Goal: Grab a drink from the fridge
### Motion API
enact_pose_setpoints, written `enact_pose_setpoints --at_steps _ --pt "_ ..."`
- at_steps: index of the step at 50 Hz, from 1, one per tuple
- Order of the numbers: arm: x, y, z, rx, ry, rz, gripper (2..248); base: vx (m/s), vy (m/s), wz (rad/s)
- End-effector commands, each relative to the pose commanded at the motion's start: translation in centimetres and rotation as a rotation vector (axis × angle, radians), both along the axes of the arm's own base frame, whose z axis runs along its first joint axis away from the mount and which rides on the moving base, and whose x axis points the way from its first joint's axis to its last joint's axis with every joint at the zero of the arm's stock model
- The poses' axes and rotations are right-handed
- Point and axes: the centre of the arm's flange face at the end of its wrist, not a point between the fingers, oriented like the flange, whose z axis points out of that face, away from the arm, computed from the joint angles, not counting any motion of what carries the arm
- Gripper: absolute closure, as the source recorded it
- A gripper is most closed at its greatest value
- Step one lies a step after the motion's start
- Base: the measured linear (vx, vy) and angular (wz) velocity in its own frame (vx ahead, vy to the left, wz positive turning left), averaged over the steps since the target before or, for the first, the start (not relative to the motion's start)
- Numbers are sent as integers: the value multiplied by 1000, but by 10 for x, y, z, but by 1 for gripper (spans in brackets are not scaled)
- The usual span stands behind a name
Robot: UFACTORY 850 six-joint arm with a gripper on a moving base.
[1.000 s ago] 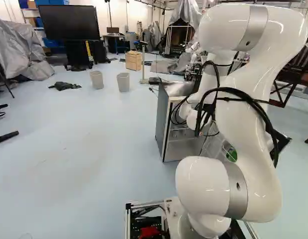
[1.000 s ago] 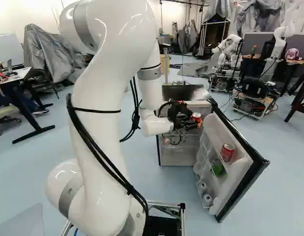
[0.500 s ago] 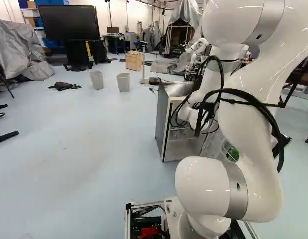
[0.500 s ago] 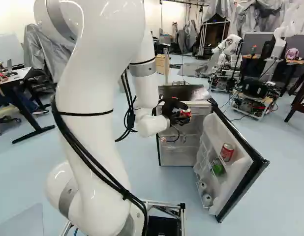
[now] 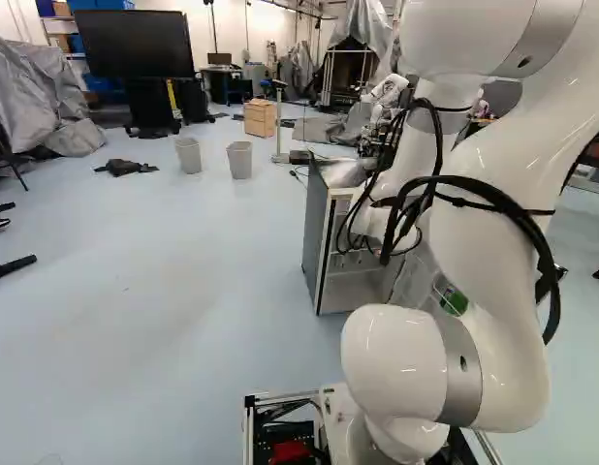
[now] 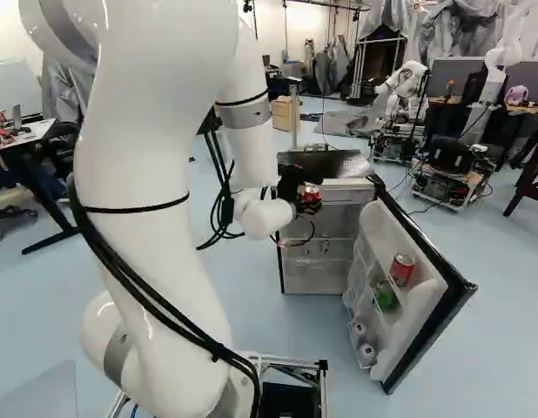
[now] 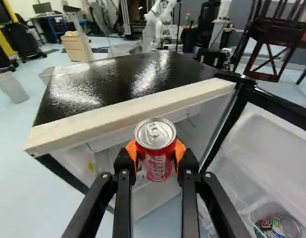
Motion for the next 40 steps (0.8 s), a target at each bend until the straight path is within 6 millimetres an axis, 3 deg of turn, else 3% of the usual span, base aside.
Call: enact_pose_setpoints --at_steps 40 --pt "-6 6 39 -32 -59 53 156 0 0 0"
